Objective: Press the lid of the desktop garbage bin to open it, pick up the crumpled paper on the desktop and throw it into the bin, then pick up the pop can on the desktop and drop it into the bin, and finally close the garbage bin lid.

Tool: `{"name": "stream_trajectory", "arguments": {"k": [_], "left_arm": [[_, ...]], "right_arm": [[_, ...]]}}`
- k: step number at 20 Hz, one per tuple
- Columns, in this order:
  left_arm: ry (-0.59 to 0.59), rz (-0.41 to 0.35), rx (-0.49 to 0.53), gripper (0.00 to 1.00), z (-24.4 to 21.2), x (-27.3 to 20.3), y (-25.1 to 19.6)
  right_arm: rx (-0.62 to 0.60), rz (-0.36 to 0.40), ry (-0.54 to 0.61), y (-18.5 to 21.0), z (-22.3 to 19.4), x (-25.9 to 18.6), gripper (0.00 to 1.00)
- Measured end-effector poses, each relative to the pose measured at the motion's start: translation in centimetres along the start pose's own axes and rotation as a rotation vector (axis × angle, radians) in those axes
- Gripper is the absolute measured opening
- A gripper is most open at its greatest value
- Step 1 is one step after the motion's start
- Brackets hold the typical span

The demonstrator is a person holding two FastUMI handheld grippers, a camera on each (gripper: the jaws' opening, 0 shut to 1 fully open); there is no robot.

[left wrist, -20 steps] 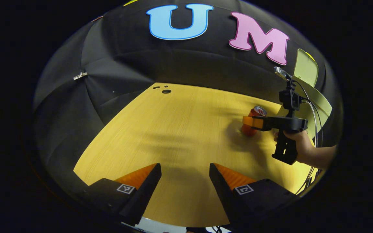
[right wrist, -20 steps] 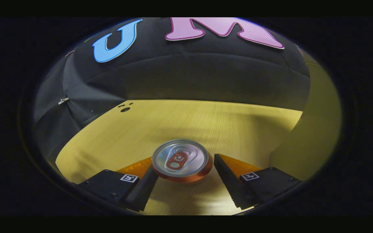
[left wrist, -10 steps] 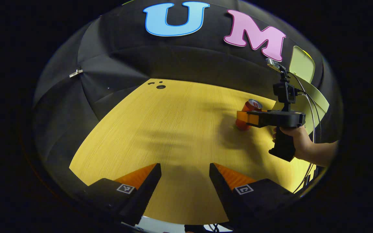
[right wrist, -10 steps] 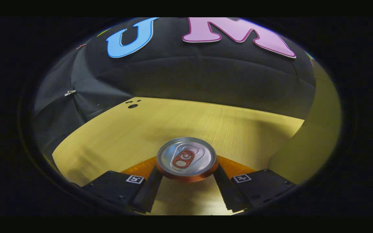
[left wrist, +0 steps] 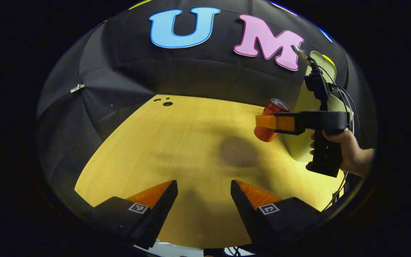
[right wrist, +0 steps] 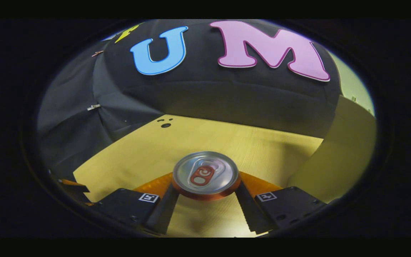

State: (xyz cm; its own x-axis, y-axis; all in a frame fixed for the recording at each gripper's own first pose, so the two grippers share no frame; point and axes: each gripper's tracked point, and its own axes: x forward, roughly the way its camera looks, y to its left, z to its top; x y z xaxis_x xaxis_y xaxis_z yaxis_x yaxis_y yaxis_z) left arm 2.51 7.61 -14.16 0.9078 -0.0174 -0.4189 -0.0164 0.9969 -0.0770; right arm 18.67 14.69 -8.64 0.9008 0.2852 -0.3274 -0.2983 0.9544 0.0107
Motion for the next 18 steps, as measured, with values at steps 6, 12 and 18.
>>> {"name": "stream_trajectory", "arguments": {"k": [6,12,18], "left_arm": [[-0.05,-0.068,0.093,0.96,1.2,-1.6,-2.1],[-0.039,-0.139,0.104,0.96,0.7,-1.5,-3.0],[-0.062,-0.177,0.088,0.96,2.8,-0.5,-4.4]], "right_arm": [[-0.01,-0.041,-0.114,-0.4,6.5,-5.7,0.83],[-0.036,-0.085,-0.19,-1.7,11.8,-10.7,0.83],[-0.025,-0.138,-0.292,-4.5,17.0,-15.1,0.83]]}}
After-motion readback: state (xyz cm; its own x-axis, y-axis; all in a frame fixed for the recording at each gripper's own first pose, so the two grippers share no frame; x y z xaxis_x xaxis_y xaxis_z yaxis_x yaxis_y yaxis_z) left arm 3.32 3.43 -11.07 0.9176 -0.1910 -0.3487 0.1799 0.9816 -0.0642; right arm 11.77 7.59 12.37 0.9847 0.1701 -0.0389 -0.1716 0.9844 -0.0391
